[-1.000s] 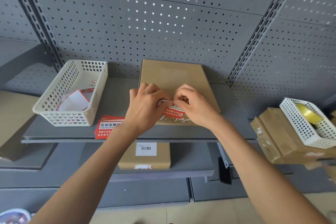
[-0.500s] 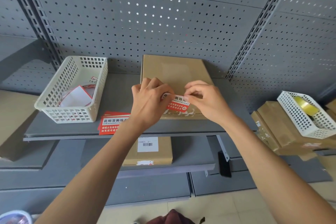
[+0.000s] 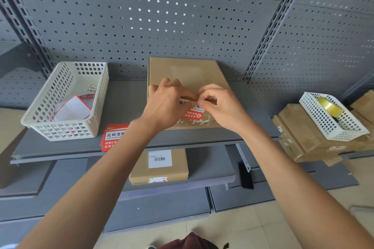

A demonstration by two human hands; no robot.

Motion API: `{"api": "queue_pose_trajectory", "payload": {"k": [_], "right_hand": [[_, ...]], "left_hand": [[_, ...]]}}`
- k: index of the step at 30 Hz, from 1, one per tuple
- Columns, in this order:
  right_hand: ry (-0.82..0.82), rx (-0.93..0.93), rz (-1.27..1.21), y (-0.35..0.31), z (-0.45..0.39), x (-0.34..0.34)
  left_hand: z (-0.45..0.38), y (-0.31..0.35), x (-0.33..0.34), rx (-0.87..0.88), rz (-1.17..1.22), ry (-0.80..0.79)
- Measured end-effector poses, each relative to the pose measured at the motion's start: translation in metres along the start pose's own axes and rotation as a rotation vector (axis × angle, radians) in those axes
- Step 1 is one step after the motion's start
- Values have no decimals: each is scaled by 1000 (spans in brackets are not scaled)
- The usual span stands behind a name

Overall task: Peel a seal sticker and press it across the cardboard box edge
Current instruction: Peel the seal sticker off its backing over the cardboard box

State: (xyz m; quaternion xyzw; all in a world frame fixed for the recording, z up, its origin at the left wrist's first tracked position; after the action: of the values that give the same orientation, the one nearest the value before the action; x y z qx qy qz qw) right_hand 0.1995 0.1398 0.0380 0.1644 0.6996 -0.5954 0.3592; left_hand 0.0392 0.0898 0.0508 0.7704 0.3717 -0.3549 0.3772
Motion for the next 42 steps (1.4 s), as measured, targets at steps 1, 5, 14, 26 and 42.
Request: {"api": "queue_pose_trajectory", "payload": {"k": [1, 5, 14, 26, 42], "right_hand": [[2, -2, -6, 0, 0, 0], [30, 16, -127, 0, 2, -6], [6, 26, -220, 6, 5, -11], [15, 23, -116, 4, 8, -8], [-2, 5, -128, 5, 7, -8]], "left_hand": [[-1, 2, 1, 4, 23, 2], [-1, -1, 3, -11, 69, 28], [1, -3, 4, -41, 75, 33], [2, -5, 7, -32, 40, 24], [33, -37, -11, -69, 165, 163]]}}
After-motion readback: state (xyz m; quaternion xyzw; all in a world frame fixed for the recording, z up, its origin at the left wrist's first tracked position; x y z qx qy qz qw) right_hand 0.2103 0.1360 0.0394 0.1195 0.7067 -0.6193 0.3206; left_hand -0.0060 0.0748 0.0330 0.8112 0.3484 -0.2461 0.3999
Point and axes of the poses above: each hand's wrist, its own z-axis away from the middle knuckle, its own x-axis out of the palm, y = z × x, the point moved 5 cm from there along -z, towards the middle knuckle, and after that the axes turned 14 degrees about x, right-handed, at the moved point
